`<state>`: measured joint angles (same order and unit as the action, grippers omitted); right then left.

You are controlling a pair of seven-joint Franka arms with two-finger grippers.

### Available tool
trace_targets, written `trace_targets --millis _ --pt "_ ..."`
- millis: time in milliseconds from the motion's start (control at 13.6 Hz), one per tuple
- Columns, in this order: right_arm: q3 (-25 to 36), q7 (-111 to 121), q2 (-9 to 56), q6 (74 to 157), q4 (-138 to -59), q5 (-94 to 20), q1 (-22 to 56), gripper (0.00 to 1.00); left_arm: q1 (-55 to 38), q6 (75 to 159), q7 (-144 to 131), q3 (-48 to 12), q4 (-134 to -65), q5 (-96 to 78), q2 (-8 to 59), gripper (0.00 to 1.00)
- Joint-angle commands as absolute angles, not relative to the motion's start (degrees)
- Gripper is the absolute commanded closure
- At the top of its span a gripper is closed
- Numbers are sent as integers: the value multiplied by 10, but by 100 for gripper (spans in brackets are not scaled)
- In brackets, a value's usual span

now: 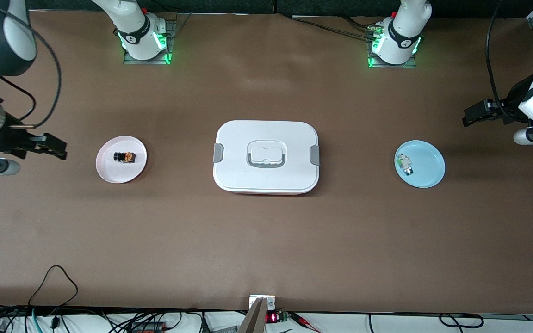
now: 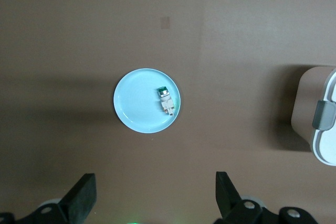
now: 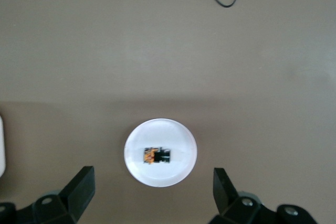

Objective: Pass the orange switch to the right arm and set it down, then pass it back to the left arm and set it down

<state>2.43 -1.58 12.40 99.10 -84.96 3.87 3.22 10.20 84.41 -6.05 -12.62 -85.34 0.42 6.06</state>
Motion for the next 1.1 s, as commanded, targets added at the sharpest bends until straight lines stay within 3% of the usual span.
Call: trace_targets --millis 0,294,810,1031 --pt "49 2 106 987 -853 37 37 0 101 841 -37 -128 -845 19 61 0" --pt "54 1 81 922 -853 40 34 0 102 840 -18 -128 -845 16 61 0" --pt "46 10 40 988 -936 40 5 0 101 841 -18 -128 -845 13 61 0" --pt "-5 33 38 1002 -934 38 -39 0 101 840 -23 -143 -845 15 60 0"
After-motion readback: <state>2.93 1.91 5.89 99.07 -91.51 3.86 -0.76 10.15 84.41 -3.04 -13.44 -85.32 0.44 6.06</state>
